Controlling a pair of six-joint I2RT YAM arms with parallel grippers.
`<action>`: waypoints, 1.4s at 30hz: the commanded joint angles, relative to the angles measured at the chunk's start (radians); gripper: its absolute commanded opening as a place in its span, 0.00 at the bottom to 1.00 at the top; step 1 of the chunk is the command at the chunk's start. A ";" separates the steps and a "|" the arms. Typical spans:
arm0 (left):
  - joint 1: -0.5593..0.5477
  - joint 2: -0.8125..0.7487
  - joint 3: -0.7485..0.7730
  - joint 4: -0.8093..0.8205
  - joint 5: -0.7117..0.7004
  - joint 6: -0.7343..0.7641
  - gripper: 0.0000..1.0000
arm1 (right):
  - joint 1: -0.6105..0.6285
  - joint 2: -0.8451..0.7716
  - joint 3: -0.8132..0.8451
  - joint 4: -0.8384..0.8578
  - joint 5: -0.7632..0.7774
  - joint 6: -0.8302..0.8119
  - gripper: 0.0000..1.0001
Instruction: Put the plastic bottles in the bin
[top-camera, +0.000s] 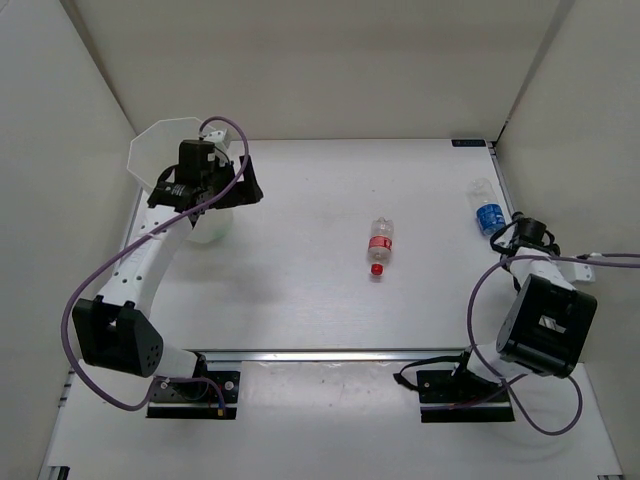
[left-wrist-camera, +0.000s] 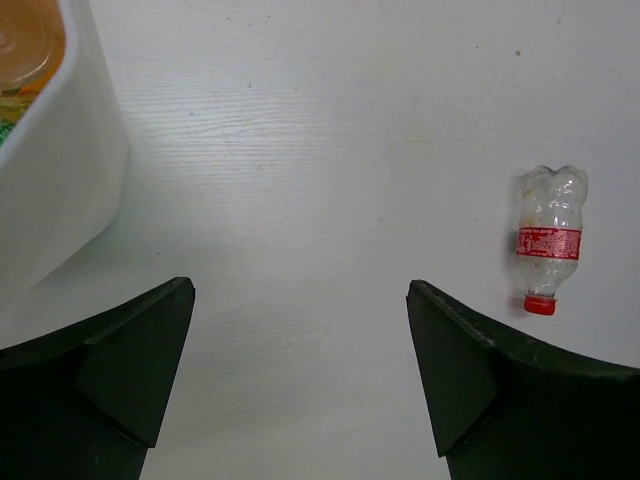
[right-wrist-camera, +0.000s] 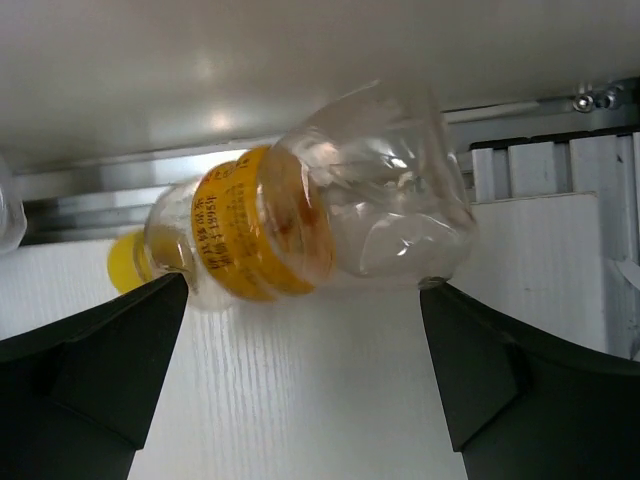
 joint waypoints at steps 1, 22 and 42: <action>0.011 -0.039 -0.019 0.018 0.015 -0.002 0.98 | 0.042 0.062 0.027 0.073 0.125 -0.039 0.99; 0.024 -0.030 -0.058 0.030 0.072 -0.077 0.98 | 0.055 -0.004 0.118 0.186 -0.351 -1.178 0.98; 0.050 0.010 -0.127 0.050 0.106 -0.106 0.96 | 0.039 0.133 0.002 0.280 -0.075 -1.785 0.97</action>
